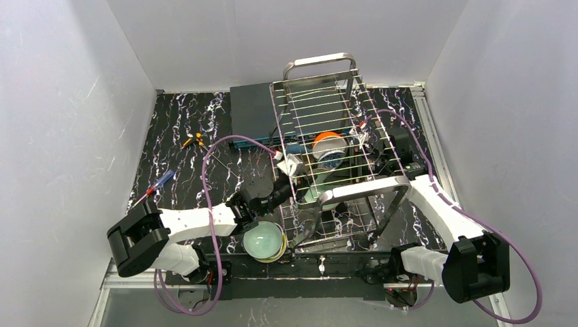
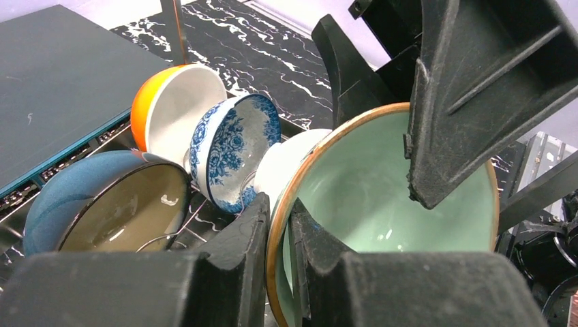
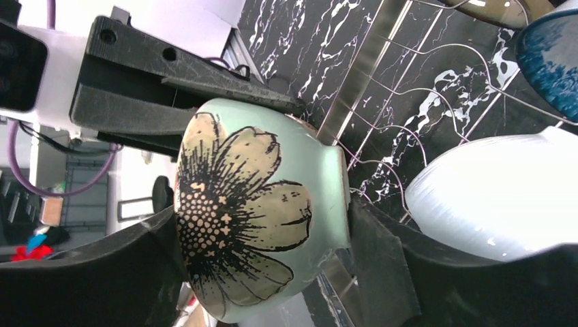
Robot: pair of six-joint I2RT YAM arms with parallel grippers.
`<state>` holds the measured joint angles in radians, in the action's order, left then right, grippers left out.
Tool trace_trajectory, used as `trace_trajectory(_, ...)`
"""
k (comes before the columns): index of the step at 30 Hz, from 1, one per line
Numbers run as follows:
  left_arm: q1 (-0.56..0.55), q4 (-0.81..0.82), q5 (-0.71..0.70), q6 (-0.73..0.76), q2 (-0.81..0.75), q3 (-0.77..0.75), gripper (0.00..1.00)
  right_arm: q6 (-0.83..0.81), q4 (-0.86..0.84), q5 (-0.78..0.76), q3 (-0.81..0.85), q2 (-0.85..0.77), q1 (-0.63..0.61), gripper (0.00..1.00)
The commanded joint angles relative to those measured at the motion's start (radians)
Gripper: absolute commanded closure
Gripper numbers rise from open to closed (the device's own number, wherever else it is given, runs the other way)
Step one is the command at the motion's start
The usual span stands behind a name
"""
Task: Load the bowls into the dish rack
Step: Adjust the bowl.
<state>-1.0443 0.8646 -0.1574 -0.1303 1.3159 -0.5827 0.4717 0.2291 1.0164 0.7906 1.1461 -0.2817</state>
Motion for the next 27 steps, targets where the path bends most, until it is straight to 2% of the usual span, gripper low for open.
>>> trace_trajectory(1, -0.005, 0.145, -0.041, 0.047, -0.038, -0.078, 1.00, -0.015, -0.008, 0.033, 0.052, 0.004, 0.005, 0.35)
trace_trajectory(5, -0.006, 0.118, -0.051, 0.053, -0.041, -0.068, 1.00, -0.063, 0.044, 0.013, 0.077, -0.001, 0.004, 0.98)
trace_trajectory(8, -0.006, 0.111, -0.059, 0.050, -0.055, -0.051, 1.00, -0.089, 0.074, -0.014, 0.094, -0.011, 0.005, 0.99)
trace_trajectory(9, -0.005, 0.108, -0.062, 0.049, -0.060, -0.044, 0.95, -0.093, 0.079, -0.021, 0.097, -0.016, 0.004, 0.99)
trace_trajectory(14, -0.006, 0.079, -0.079, 0.051, -0.108, -0.009, 0.56, -0.133, 0.125, -0.090, 0.116, -0.030, 0.005, 0.99)
trace_trajectory(16, -0.006, 0.062, -0.082, 0.057, -0.135, 0.007, 0.48, -0.162, 0.165, -0.144, 0.129, -0.038, 0.006, 0.99)
trace_trajectory(20, -0.005, 0.037, -0.088, 0.061, -0.181, 0.045, 0.41, -0.204, 0.184, -0.227, 0.127, -0.068, 0.004, 0.99)
trace_trajectory(27, -0.005, 0.012, -0.092, 0.059, -0.230, 0.084, 0.40, -0.332, 0.128, -0.198, 0.111, -0.116, 0.004, 0.99)
